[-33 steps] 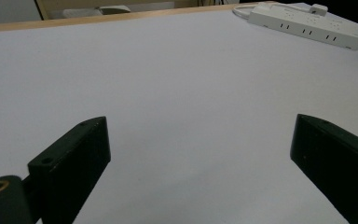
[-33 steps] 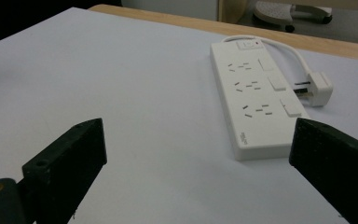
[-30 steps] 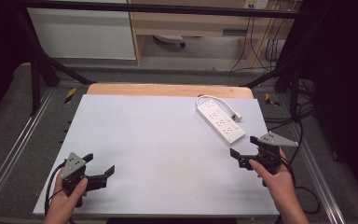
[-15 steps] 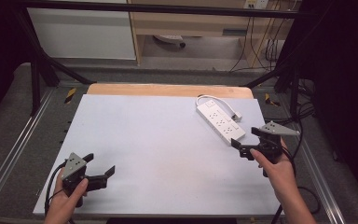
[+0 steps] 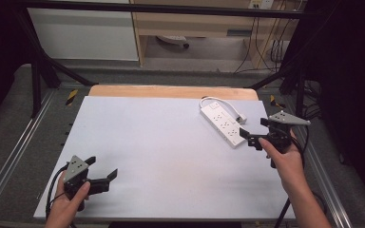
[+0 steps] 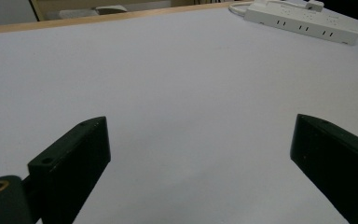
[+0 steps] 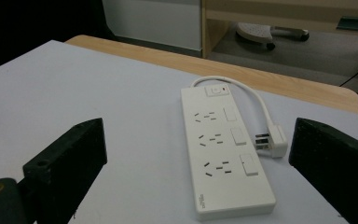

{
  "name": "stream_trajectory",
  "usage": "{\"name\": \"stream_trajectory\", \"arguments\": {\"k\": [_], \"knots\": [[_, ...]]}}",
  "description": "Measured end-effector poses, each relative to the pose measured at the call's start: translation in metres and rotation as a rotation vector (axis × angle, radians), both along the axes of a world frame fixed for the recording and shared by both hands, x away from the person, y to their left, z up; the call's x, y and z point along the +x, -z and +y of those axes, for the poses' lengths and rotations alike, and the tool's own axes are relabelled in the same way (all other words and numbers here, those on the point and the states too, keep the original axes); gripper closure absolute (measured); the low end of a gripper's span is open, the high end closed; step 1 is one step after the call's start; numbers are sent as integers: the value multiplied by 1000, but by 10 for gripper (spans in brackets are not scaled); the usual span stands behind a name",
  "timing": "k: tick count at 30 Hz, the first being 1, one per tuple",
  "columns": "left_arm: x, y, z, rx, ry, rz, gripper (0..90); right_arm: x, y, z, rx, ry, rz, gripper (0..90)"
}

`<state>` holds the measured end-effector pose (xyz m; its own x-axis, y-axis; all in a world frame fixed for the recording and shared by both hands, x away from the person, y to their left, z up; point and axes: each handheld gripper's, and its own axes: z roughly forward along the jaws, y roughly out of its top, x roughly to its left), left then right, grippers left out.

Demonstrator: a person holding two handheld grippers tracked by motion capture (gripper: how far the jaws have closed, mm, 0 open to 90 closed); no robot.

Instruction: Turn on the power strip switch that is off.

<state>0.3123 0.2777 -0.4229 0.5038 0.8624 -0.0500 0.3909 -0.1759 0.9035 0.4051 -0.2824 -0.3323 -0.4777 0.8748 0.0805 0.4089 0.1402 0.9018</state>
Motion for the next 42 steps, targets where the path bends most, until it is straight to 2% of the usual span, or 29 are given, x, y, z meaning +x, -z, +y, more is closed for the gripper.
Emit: {"name": "stream_trajectory", "arguments": {"k": [10,19,26,28,41,42], "knots": [[0,0,0,3,4,1,50,16,-8,-8,34,36,-12,53],[0,0,-1,14,7,1,50,29,-15,-7,20,52,-14,52],[1,1,-1,-5,11,8,51,39,-16,-6,10,72,-26,55],[1,1,-1,-2,12,8,51,46,-17,-7,27,86,-24,60],[1,1,0,4,13,10,51,80,-14,-8,29,140,-9,67],[1,1,0,4,14,11,51,86,-11,-9,24,150,1,69]]}}
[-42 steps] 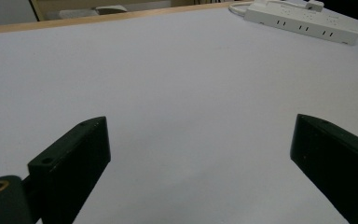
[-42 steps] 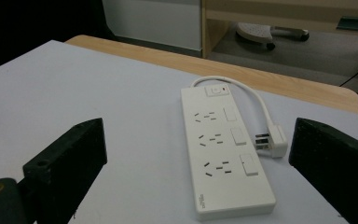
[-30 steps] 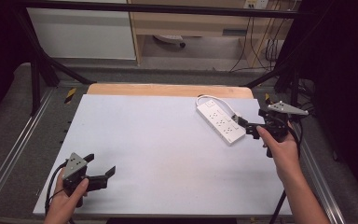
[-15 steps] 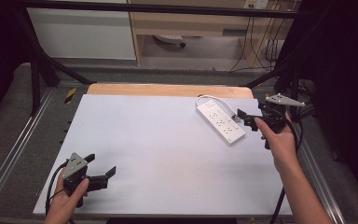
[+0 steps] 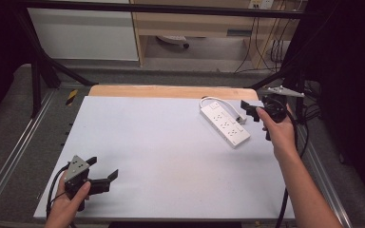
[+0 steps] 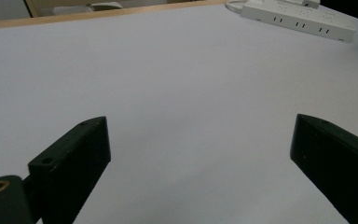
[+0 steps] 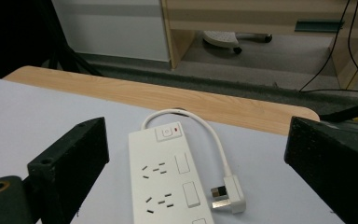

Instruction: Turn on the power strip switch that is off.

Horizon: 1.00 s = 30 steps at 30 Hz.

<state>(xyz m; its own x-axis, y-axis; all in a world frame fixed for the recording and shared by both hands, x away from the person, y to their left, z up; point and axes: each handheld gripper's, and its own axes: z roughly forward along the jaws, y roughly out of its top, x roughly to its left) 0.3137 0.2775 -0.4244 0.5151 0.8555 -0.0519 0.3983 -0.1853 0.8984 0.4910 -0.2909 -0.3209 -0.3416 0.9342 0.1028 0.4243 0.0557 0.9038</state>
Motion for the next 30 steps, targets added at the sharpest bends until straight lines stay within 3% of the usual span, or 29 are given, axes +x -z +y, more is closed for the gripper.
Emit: {"name": "stream_trajectory", "arguments": {"k": [24,30], "knots": [[1,2,-1,-5,9,13,52,45,20,11,-47,28,56,113],[1,2,-1,0,13,10,52,55,26,11,-58,47,71,162]]}}
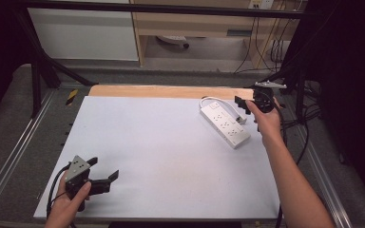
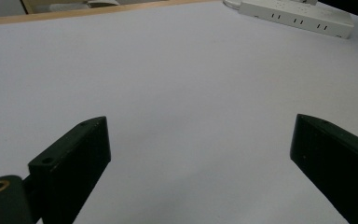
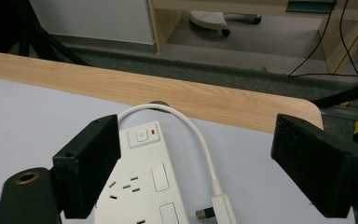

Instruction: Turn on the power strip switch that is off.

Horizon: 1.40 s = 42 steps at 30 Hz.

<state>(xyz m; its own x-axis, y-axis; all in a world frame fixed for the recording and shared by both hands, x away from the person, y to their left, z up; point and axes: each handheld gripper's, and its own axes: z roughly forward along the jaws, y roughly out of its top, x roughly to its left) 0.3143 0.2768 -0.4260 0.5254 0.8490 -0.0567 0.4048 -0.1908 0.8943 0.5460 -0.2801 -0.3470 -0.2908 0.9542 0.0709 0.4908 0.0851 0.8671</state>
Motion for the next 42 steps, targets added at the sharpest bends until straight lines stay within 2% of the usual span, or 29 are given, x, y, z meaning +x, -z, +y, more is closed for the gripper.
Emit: {"name": "stream_trajectory", "arguments": {"k": [17,32,39,42], "knots": [[0,0,-1,2,6,3,53,21,22,3,24,5,87,225],[0,0,0,-1,7,2,53,31,38,6,43,16,126,247],[0,0,0,2,9,2,53,33,43,10,27,-2,134,357],[-1,0,0,3,9,2,53,33,44,10,26,-3,135,377]]}}
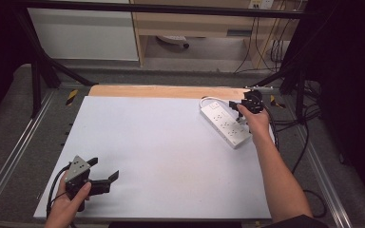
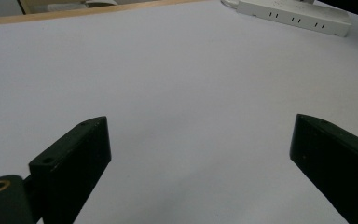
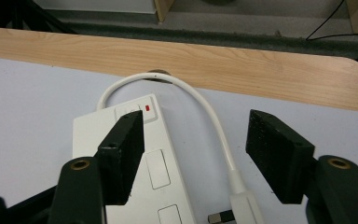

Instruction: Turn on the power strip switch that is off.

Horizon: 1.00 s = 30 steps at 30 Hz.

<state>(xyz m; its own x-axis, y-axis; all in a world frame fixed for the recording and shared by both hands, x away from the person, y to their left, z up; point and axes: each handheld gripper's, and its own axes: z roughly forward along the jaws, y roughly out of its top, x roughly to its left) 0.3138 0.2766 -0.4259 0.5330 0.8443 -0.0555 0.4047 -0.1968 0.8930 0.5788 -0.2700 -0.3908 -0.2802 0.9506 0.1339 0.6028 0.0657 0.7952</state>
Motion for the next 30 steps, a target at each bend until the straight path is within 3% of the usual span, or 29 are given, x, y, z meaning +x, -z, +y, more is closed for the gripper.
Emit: {"name": "stream_trajectory", "arguments": {"k": [10,22,30], "knots": [[0,0,0,0,1,1,54,4,6,-1,13,12,13,454],[0,0,0,2,6,-2,54,5,17,9,3,-20,26,686],[0,0,-1,3,11,-3,53,6,22,15,-6,-22,26,774]]}}
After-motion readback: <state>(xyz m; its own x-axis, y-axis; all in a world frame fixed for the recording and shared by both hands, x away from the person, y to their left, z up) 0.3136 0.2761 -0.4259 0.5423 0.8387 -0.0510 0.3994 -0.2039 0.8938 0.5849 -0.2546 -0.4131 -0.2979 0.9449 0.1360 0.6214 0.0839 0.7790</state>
